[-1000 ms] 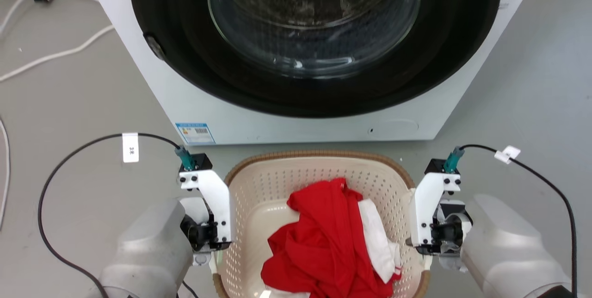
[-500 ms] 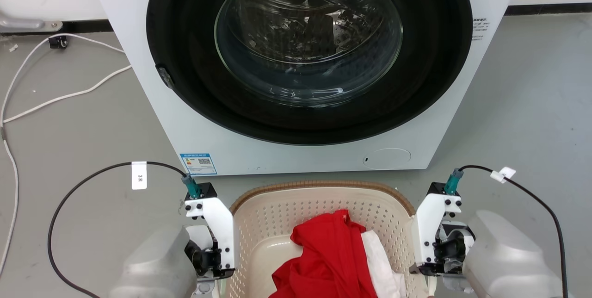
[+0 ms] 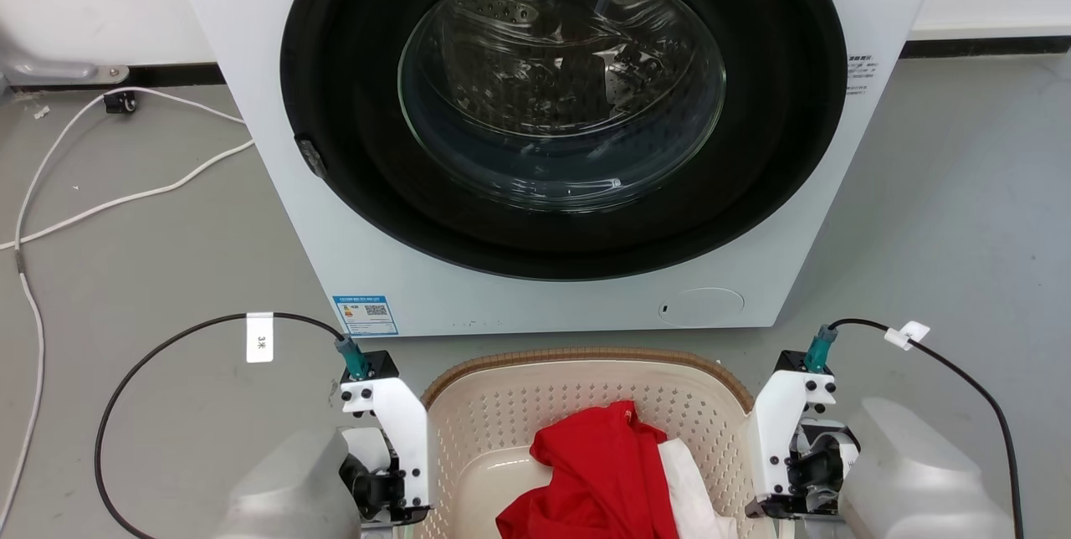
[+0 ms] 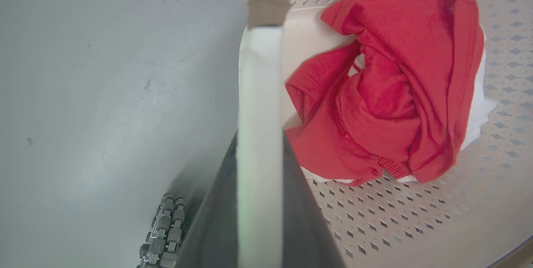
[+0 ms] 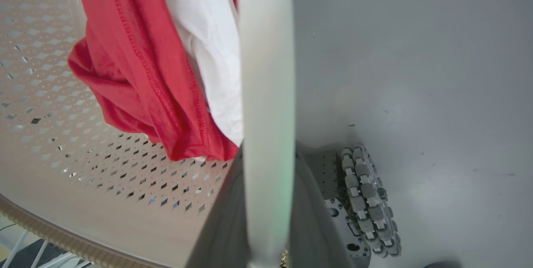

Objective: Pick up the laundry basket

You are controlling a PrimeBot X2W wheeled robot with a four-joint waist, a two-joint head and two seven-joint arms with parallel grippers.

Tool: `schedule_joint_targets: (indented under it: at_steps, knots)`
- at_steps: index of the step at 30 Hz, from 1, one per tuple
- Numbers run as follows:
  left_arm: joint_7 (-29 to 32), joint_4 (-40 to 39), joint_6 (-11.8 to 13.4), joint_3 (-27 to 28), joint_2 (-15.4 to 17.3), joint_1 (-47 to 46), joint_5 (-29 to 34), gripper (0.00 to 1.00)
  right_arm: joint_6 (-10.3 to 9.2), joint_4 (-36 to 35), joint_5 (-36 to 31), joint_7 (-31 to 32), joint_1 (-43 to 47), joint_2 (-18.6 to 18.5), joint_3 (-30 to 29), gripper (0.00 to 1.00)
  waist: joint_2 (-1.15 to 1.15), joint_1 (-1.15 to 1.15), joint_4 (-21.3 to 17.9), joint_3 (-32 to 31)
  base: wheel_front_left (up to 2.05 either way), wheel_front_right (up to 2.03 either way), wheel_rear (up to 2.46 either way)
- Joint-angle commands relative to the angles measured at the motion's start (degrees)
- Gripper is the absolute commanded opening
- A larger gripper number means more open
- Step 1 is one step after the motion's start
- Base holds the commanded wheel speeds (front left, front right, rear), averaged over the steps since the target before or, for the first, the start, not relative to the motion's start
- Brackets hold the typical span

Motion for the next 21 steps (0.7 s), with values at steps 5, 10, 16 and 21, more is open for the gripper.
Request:
schedule_joint_targets:
  at_steps: [5, 10, 16, 21]
  knots:
    - [-0.68, -1.42, -0.76, -0.37, -2.45, 0.61, -0.75, 0.0, 0.8, -0.86, -0.27, -0.28, 0.3, 2.35, -0.73, 0.0, 0.0, 0.01, 0.01, -0.41, 0.0, 0.0, 0.0]
    - [-0.91, -1.38, -0.76, -0.78, -2.48, 0.58, -0.86, 0.0, 0.8, -0.86, -0.99, -0.03, 0.43, 2.37, -1.2, 0.0, 0.0, 0.01, -0.04, -0.5, 0.0, 0.0, 0.0]
    - [-1.36, -1.32, -0.76, -1.2, -2.65, 0.74, -1.25, 0.0, 0.8, -0.85, -1.76, 0.29, 0.58, 2.38, -1.84, 0.0, 0.0, 0.01, -0.09, -0.66, 0.0, 0.0, 0.0]
    - [-1.77, -1.34, -0.76, -1.47, -2.75, 0.86, -1.53, 0.0, 0.8, -0.85, -2.23, 0.74, 0.74, 2.41, -2.61, 0.0, 0.0, 0.01, -0.14, -0.7, 0.0, 0.0, 0.0]
